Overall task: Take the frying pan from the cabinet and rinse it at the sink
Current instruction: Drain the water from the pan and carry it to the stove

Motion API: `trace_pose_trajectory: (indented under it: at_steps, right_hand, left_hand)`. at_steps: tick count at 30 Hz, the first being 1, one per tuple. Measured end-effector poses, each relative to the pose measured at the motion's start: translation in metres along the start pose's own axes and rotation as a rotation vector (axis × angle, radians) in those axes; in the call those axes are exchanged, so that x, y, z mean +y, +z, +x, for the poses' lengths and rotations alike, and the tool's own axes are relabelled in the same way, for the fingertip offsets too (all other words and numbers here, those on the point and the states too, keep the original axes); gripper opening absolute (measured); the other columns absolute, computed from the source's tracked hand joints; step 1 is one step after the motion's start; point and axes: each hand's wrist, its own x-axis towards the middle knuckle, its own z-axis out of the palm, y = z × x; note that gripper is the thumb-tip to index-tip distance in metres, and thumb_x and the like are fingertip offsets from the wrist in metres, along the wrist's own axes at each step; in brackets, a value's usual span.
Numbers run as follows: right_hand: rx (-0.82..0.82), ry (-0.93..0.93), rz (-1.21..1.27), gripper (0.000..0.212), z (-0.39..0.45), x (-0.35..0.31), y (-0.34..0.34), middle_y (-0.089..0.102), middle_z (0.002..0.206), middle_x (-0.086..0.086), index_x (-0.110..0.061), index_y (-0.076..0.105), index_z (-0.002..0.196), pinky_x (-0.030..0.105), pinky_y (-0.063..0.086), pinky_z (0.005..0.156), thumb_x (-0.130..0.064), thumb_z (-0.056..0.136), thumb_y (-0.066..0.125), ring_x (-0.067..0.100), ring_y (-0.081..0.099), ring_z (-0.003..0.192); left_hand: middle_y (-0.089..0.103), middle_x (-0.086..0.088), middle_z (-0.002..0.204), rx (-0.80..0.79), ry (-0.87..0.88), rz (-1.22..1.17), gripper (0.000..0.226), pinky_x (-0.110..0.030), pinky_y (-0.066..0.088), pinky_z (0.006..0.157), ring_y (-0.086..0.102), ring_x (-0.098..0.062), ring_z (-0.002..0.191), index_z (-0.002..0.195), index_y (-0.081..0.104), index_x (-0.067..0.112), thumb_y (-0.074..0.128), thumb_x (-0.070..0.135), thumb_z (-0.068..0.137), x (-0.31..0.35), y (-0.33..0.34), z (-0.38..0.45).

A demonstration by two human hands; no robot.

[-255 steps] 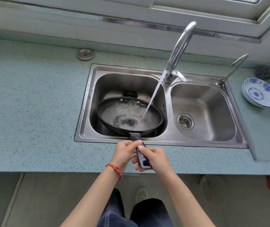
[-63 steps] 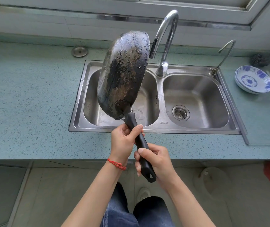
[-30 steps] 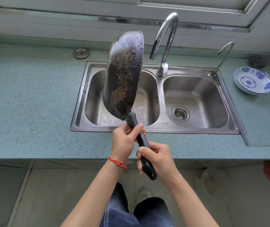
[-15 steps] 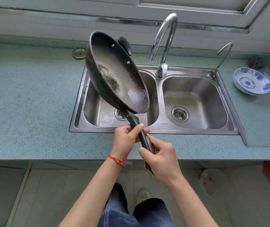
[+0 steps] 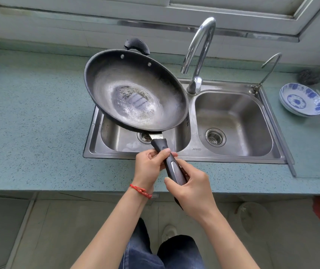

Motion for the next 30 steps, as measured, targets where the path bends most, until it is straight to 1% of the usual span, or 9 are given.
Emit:
trace_pose_trajectory:
  at_steps: [2,4,6,9,13,17,23,26,30]
  right_hand:
    - [0.012,0.044,0.036,0.039,0.003,-0.003,0.001,0.062,0.064,-0.019,-0.027,0.062,0.107,0.009,0.041,0.060,-0.013,0.071,0.072,0.000,0.055,0.061]
    - [0.004,0.074,0.068,0.036,0.007,-0.008,0.002,0.064,0.076,-0.017,-0.032,0.059,0.098,0.009,0.045,0.064,-0.014,0.071,0.074,-0.004,0.059,0.067]
    - [-0.039,0.122,0.151,0.028,0.011,-0.011,0.001,0.064,0.074,-0.010,-0.031,0.059,0.092,0.017,0.049,0.057,-0.015,0.074,0.073,0.002,0.060,0.057]
    - [-0.127,0.205,0.346,0.008,0.015,-0.018,-0.001,0.062,0.066,0.007,-0.011,0.061,0.092,0.026,0.049,0.041,-0.017,0.086,0.061,0.016,0.058,0.041]
    - [-0.273,0.253,0.484,0.019,0.020,-0.027,0.005,0.064,0.059,0.008,0.002,0.053,0.090,0.023,0.045,0.034,-0.015,0.093,0.048,0.021,0.055,0.034]
    - [-0.245,0.196,0.483,0.017,0.023,-0.025,0.023,0.055,0.055,0.007,0.002,0.051,0.085,0.020,0.037,0.031,-0.013,0.093,0.049,0.017,0.045,0.029]
    - [-0.185,0.171,0.529,0.018,0.026,-0.028,0.049,0.053,0.052,0.009,-0.004,0.050,0.075,0.021,0.037,0.031,-0.007,0.092,0.049,0.018,0.043,0.029]
    - [-0.169,0.159,0.509,0.019,0.028,-0.030,0.054,0.052,0.052,0.011,-0.005,0.051,0.072,0.021,0.037,0.032,-0.007,0.091,0.050,0.019,0.044,0.029]
    - [-0.168,0.149,0.459,0.021,0.028,-0.028,0.055,0.052,0.053,0.013,-0.005,0.051,0.070,0.021,0.037,0.032,-0.007,0.091,0.052,0.021,0.044,0.029]
  left_hand:
    - [0.073,-0.003,0.063,-0.010,-0.013,-0.085,0.015,-0.024,0.056,0.057,0.067,-0.014,0.058,0.077,0.064,-0.006,0.053,0.003,0.084,0.000,-0.001,0.001]
    - [0.073,-0.004,0.065,-0.031,-0.034,-0.160,0.017,-0.029,0.058,0.059,0.067,-0.016,0.059,0.080,0.064,-0.006,0.051,0.004,0.085,0.001,-0.001,0.002]
    - [0.073,-0.006,0.068,-0.058,-0.049,-0.236,0.019,-0.031,0.057,0.063,0.068,-0.017,0.063,0.079,0.064,-0.004,0.050,0.006,0.086,0.003,-0.002,0.003]
    - [0.073,-0.006,0.069,-0.092,-0.061,-0.313,0.019,-0.025,0.056,0.061,0.069,-0.014,0.069,0.078,0.064,-0.001,0.048,0.006,0.087,0.008,-0.005,0.003]
    - [0.073,-0.007,0.069,-0.119,-0.074,-0.364,0.019,-0.023,0.056,0.062,0.069,-0.013,0.068,0.081,0.063,-0.002,0.047,0.007,0.087,0.013,-0.013,0.006]
    - [0.073,-0.006,0.068,-0.110,-0.059,-0.342,0.018,-0.022,0.056,0.063,0.070,-0.014,0.067,0.081,0.062,-0.004,0.047,0.005,0.087,0.020,-0.025,0.012]
    - [0.073,-0.006,0.067,-0.110,-0.060,-0.266,0.017,-0.021,0.055,0.060,0.070,-0.013,0.066,0.082,0.061,-0.004,0.047,0.003,0.087,0.028,-0.043,0.020]
    - [0.074,-0.003,0.067,-0.116,-0.066,-0.167,0.016,-0.021,0.055,0.059,0.070,-0.012,0.066,0.082,0.061,-0.003,0.049,0.006,0.088,0.032,-0.050,0.022]
    - [0.072,-0.001,0.061,-0.038,-0.044,-0.036,0.018,-0.022,0.055,0.055,0.069,-0.013,0.059,0.076,0.062,-0.001,0.052,0.009,0.088,0.032,-0.051,0.020]
